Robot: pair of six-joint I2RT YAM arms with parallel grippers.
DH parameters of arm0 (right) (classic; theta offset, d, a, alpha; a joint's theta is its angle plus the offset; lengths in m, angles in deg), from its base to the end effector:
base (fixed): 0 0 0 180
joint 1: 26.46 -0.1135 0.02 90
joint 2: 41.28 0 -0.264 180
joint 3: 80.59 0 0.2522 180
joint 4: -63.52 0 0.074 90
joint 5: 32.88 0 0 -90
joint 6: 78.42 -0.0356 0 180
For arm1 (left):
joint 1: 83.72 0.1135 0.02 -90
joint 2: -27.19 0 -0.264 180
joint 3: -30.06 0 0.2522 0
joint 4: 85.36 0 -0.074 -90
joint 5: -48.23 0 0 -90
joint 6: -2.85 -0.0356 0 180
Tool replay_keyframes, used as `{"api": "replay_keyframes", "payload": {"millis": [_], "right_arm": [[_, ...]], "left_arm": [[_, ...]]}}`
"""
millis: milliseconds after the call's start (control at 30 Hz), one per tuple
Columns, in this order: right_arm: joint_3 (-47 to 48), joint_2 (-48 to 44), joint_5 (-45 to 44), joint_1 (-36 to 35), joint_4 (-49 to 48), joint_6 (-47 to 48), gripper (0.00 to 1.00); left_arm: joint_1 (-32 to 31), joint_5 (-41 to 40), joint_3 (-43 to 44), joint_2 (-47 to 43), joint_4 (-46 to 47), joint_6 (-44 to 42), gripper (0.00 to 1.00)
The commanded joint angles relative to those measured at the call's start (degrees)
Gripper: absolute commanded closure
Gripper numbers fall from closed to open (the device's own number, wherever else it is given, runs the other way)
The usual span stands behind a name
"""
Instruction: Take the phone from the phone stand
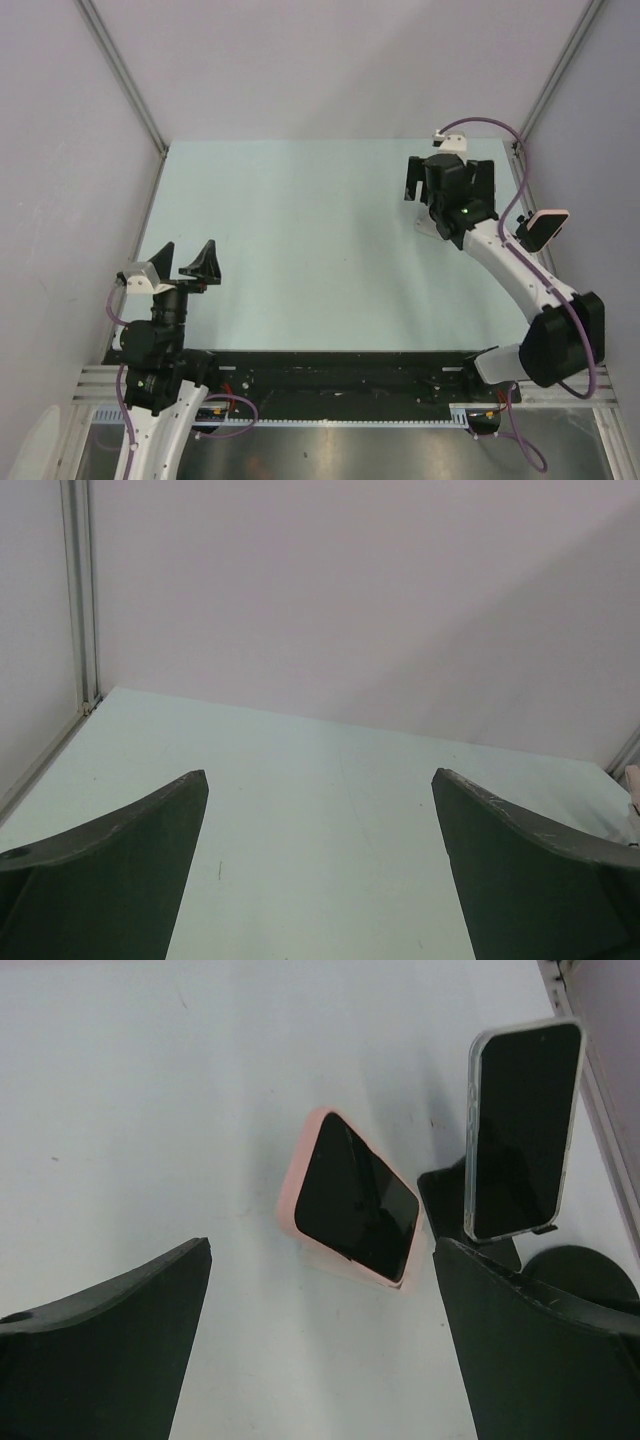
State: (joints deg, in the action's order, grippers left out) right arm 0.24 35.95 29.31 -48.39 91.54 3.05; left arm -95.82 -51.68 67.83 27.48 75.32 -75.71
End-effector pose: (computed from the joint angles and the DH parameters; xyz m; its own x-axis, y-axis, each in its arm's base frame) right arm 0.2932 0.1001 0.3432 -0.3698 -0.0075 -0.9291 0.1199 0.9912 -0.0557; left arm 0.0597 -0.0065 0.3023 0.2895 -0.2619 -0.9207 0.1061 0.9647 -0.2410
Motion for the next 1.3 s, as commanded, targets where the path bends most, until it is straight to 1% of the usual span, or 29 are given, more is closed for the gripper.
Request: {"api": "replay_keyframes", "payload": {"millis": [0, 133, 167, 233, 267, 300, 333, 400, 433, 500, 600, 633, 700, 733, 800, 833, 900, 933, 1000, 1033, 1100, 1133, 1233, 1267], "right_arm": [[3.33, 5.29, -5.06, -0.21, -0.72, 0.19, 0.01], [3.33, 10.04, -7.33, -0.83, -4.67, 2.28, 0.04], [3.42, 11.87, -10.13, -1.70, -5.55, 3.16, 0.07], [3.42, 13.38, -13.04, -2.76, -8.27, 5.53, 0.09], [3.33, 14.95, -15.32, -3.29, -8.98, 5.98, 0.12], [3.42, 15.66, -16.21, -3.47, -10.12, 6.25, 0.14], [3.42, 16.36, -16.83, -3.47, -10.57, 6.42, 0.19], [3.60, 18.29, -19.02, -3.73, -11.18, 7.04, 0.24], [3.60, 18.83, -19.82, -3.90, -12.06, 7.39, 0.29], [3.60, 20.06, -21.40, -4.34, -13.11, 8.36, 0.32], [3.68, 20.76, -22.98, -4.96, -13.65, 8.36, 0.42], [3.68, 20.85, -23.34, -5.05, -13.65, 9.75, 0.47], [3.60, 21.12, -24.65, -5.22, -15.93, 10.64, 0.52], [3.60, 21.12, -25.09, -5.57, -16.19, 10.99, 0.58], [3.68, 21.12, -26.67, -5.84, -17.16, 11.70, 0.64], [3.60, 20.94, -27.20, -6.10, -17.60, 12.57, 0.69], [3.68, 20.85, -28.17, -6.54, -18.91, 13.54, 0.74], [3.68, 20.68, -28.52, -6.72, -19.35, 14.76, 0.78], [3.60, 20.94, -29.23, -6.89, -20.32, 15.56, 0.83], [3.68, 21.12, -29.75, -7.07, -20.59, 16.18, 0.88], [3.68, 21.12, -30.28, -7.25, -20.85, 16.71, 0.94], [3.60, 20.94, -30.80, -7.42, -21.03, 17.41, 1.00], [3.60, 20.42, -32.21, -8.47, -22.96, 19.69, 1.00], [3.68, 19.81, -32.56, -9.26, -24.44, 21.96, 1.00]], "left_arm": [[-0.47, -0.63, 2.09, -8.21, -0.24, -1.07, 0.00], [-0.47, -0.64, 2.01, -7.59, -0.33, -1.07, 0.00], [-0.47, -0.63, 2.01, -7.42, -0.24, -1.07, 0.00], [-0.47, -0.55, 2.09, -6.72, -0.24, -1.25, 0.00], [-0.47, -0.46, 2.09, -6.36, -0.41, -1.42, 0.00], [-0.47, -0.28, 2.18, -6.19, -0.24, -1.34, 0.00], [-0.47, -0.20, 2.09, -5.92, -0.33, -1.42, 0.00], [-0.47, 0.07, 2.18, -5.22, -0.24, -1.42, 0.00], [-0.47, 0.07, 2.18, -4.96, -0.24, -1.42, 0.00], [-0.47, 0.42, 2.27, -4.43, -0.24, -1.42, 0.00], [-0.47, 0.59, 2.27, -3.64, -0.24, -1.51, 0.00], [-0.47, 0.68, 2.27, -3.55, -0.24, -1.60, 0.00], [-0.47, 0.86, 2.27, -3.02, -0.33, -1.69, 0.00], [-0.47, 1.03, 2.27, -2.93, -0.33, -1.60, 0.00], [-0.47, 1.12, 2.27, -2.49, -0.24, -1.77, 0.00], [-0.47, 1.30, 2.36, -2.41, -0.24, -1.77, 0.00], [-0.47, 1.47, 2.44, -2.14, -0.33, -1.77, 0.00], [-0.47, 1.56, 2.36, -1.97, -0.15, -1.69, 0.00], [-0.47, 1.82, 2.36, -1.70, -0.24, -1.77, 0.00], [-0.47, 2.00, 2.53, -1.53, -0.24, -1.69, 0.00], [-0.47, 2.18, 2.45, -1.35, -0.24, -1.69, 0.00], [-0.47, 2.35, 2.53, -1.09, -0.33, -1.77, 0.00], [-0.47, 3.14, 2.53, -0.74, -0.15, -1.51, 0.00], [-0.47, 3.23, 2.62, -0.65, -0.15, -1.25, 0.00]]}}
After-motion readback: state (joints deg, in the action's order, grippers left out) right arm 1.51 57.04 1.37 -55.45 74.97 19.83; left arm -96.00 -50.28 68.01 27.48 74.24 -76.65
